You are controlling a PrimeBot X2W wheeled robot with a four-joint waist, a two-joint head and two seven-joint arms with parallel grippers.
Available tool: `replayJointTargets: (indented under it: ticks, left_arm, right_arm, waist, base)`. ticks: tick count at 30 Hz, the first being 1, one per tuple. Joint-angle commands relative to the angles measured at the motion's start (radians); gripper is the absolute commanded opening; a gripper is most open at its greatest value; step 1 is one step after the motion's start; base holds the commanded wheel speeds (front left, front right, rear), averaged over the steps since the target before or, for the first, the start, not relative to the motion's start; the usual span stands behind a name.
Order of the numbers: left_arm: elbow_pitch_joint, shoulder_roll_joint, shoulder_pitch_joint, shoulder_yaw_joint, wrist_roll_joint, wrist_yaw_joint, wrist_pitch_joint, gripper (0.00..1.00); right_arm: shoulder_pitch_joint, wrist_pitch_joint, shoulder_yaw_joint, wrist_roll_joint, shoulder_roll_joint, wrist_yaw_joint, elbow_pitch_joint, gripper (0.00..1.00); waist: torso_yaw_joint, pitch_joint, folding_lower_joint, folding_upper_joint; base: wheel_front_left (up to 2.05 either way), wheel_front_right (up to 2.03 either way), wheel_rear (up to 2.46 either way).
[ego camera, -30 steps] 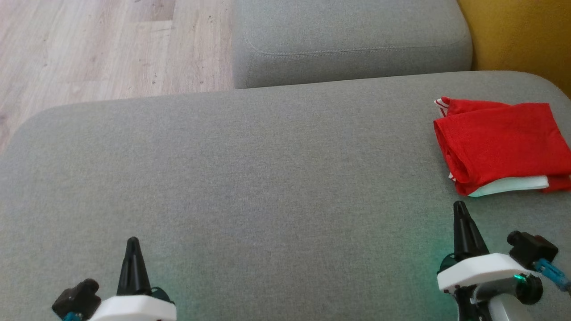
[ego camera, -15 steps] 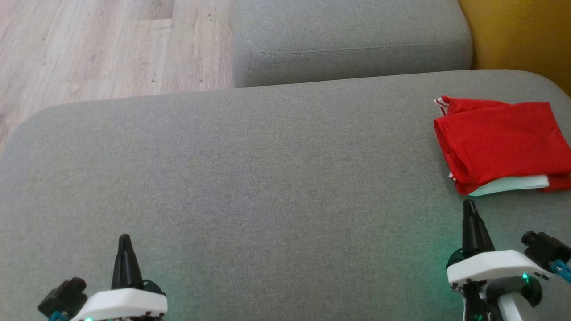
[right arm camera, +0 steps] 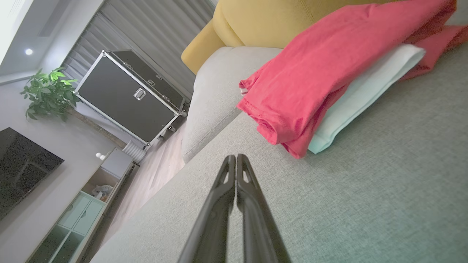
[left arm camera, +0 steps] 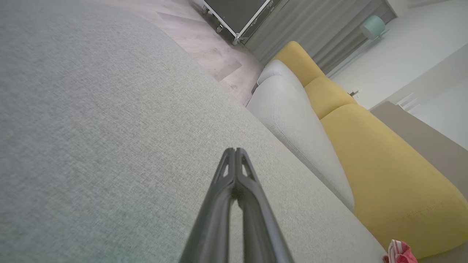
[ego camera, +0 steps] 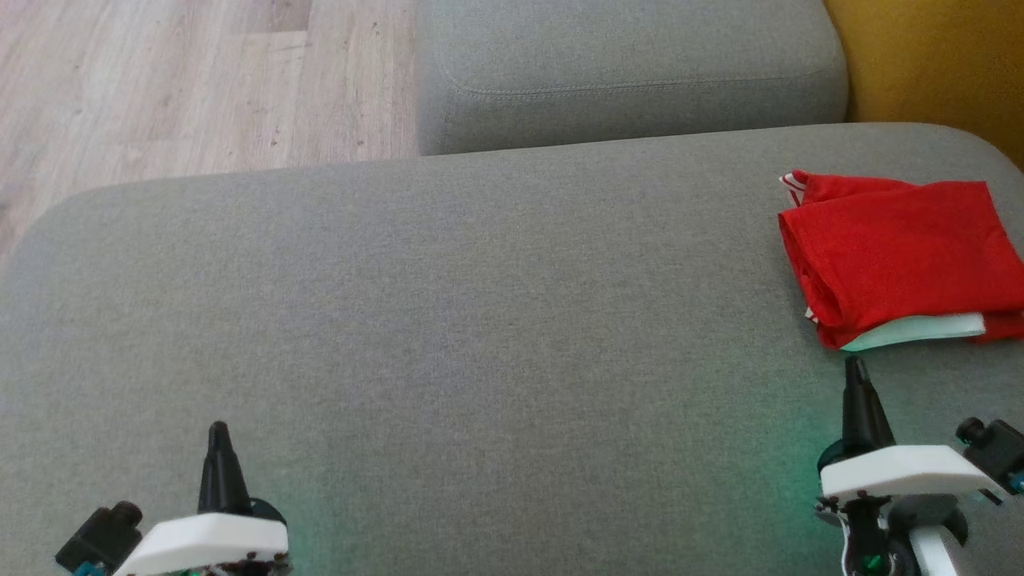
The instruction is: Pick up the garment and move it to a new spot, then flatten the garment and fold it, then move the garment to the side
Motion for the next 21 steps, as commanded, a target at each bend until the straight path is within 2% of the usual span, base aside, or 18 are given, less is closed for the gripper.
replayJointTargets:
  ticks: [1,21]
  left_arm:
    - [-0.038,0.005,-0.058,0.025,-0.025,-0.005,0.005,0.00]
    - [-0.054,0.007,-0.072,0.047,-0.213,-0.013,0.060,0.00]
  right_arm:
    - [-0.051,0.008,0.002,0.031,-0.003,0.001,-0.040,0.00]
    - [-0.052,0.063,-0.021,0.241,-0.003,0.001,-0.067,0.00]
  waist:
    - [0.000,0.000,-0.0001,0.0000]
    - [-0.001,0.006,-0.0001,0.0000]
  base:
    - [0.00,0.00,0.00]
    - [0.00,0.00,0.00]
